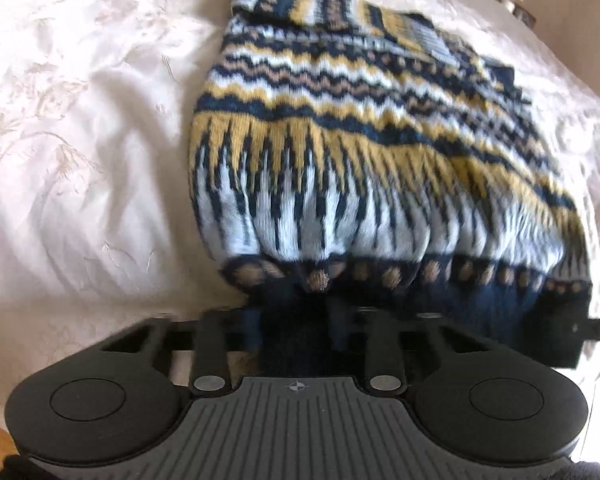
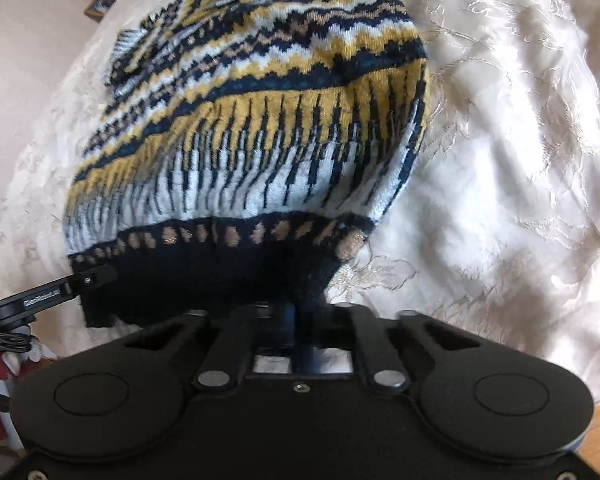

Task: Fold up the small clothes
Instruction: 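Close both grippers on the ribbed hem, then lift the hem off the bed with both grippers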

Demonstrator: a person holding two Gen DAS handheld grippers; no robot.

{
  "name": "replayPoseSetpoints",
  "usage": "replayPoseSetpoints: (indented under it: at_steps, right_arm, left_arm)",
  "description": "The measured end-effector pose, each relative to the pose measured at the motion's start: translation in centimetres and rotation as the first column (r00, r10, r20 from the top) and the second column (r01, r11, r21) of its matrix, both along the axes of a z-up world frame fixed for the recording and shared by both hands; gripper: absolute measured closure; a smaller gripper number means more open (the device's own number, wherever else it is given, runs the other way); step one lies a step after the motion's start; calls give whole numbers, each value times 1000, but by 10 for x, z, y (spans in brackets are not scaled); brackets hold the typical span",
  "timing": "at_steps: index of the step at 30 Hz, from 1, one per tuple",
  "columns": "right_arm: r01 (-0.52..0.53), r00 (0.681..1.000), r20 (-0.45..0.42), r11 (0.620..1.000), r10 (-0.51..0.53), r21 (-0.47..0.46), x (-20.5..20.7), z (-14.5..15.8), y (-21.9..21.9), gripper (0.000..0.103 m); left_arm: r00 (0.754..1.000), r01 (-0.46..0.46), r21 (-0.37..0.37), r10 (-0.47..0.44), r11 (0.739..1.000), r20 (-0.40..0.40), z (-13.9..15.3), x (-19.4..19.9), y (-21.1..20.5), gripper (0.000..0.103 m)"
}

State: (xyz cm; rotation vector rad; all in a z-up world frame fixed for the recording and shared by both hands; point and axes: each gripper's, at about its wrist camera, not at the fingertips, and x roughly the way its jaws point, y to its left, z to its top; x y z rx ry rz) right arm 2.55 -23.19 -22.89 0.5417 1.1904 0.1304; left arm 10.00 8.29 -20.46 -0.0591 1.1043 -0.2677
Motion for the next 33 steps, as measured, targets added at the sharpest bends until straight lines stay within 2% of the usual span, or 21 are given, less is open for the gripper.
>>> replayPoseSetpoints:
  at_steps: [3,10,12,13,16,18,21,23,25,26,27,28,30,32,33]
  right_arm:
    - [-1,1000,28,1000,2,-3,-7,13,-2,91]
    - [15,996,89,1000,-16,3,-32,49,-18,92]
    - [21,997,74,1000,-20,-3,-32,47,-20,92]
    - [20,998,57,1000,-19,-17,-32,42,-21,93]
    - [24,1000,-5,999,-24,-35,-30,21,-22,93]
    - [36,999,-26,999,-36,-21,-28,11,-23,92]
    - [36,999,-14,999,-36,-21,-28,12,-23,92]
    - [27,999,-16,999,-28,-43,-29,14,-23,92]
    - [9,999,-35,994,-13,-105,-33,13,-23,99]
    - [4,999,-49,988,-11,-152,-37,13,-25,99]
    - [12,998,-57,980,-24,-198,-40,12,-29,98]
    - [41,997,-54,981,-52,-191,-44,13,-35,98]
    - [105,994,-28,987,-109,-125,-52,15,-50,98]
    - [110,994,18,984,-109,-141,-58,22,-53,87]
    - [95,995,42,983,-90,-158,-60,26,-53,87]
  left_arm:
    - [1000,0,-16,0,1000,25,13,-3,2,93]
    - [992,-15,-29,19,999,124,53,-30,15,94]
    - [992,-22,-14,24,1000,122,51,-36,17,95]
    - [993,-25,-2,25,1000,113,46,-37,18,98]
    - [996,-38,31,35,999,84,30,-38,21,98]
    - [995,-1,42,-3,999,96,27,-36,17,97]
    - [992,40,76,-49,996,115,29,-35,12,94]
    - [994,19,97,-29,995,107,27,-38,15,94]
    - [996,-37,132,26,991,82,21,-40,25,94]
    - [996,-69,146,60,987,65,18,-41,32,94]
    - [995,-93,133,88,987,46,15,-42,40,94]
    - [993,-112,92,109,989,38,14,-44,48,94]
    - [992,-120,18,120,993,30,15,-47,57,93]
    - [993,-105,-12,105,994,51,16,-49,58,88]
    - [993,-92,-19,94,996,71,17,-50,57,83]
